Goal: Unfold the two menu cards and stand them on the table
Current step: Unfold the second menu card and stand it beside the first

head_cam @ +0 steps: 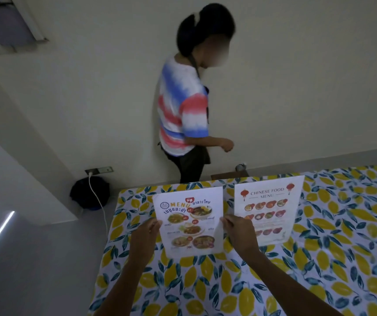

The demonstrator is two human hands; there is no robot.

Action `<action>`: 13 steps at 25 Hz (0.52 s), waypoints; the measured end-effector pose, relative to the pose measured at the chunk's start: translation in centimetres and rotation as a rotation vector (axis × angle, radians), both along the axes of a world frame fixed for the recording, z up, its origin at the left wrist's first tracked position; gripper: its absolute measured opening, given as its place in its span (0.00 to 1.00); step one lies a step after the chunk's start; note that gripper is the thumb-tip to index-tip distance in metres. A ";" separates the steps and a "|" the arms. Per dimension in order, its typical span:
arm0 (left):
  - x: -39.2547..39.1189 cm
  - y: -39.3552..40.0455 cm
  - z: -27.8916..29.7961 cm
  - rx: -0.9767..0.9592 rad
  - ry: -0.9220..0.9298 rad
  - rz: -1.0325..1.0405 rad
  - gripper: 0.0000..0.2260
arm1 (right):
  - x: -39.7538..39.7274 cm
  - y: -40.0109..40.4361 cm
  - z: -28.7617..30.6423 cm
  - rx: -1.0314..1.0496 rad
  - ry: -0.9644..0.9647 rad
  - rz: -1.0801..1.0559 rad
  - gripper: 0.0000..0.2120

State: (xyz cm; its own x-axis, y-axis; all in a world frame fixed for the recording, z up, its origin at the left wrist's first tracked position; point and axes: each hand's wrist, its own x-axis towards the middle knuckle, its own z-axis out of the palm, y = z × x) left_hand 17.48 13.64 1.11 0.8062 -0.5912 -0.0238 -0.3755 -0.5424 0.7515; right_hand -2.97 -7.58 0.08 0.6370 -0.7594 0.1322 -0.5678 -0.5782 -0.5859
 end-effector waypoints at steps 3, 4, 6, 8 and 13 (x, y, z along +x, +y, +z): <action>0.4 -0.2 -0.3 -0.025 0.027 0.008 0.17 | 0.4 -0.2 -0.2 -0.017 0.008 0.000 0.13; 0.5 -0.2 -0.3 -0.029 0.033 0.010 0.19 | 0.5 -0.3 -0.2 -0.018 0.007 0.005 0.13; 0.4 -0.4 -0.1 -0.022 0.034 0.016 0.20 | 0.7 -0.5 -0.2 -0.010 0.011 0.009 0.14; 0.2 -0.6 0.3 -0.007 0.017 0.022 0.20 | 0.8 -0.6 -0.3 -0.014 0.009 0.007 0.14; 0.1 -0.7 0.6 0.024 0.028 0.035 0.17 | 0.9 -0.6 -0.5 -0.019 0.019 -0.006 0.13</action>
State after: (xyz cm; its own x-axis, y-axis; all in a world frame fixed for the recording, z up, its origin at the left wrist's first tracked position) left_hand 17.60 12.98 1.69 0.8250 -0.5618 -0.0604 -0.3355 -0.5730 0.7477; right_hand -2.10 -8.17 -0.45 0.6349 -0.7608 0.1342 -0.5824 -0.5855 -0.5639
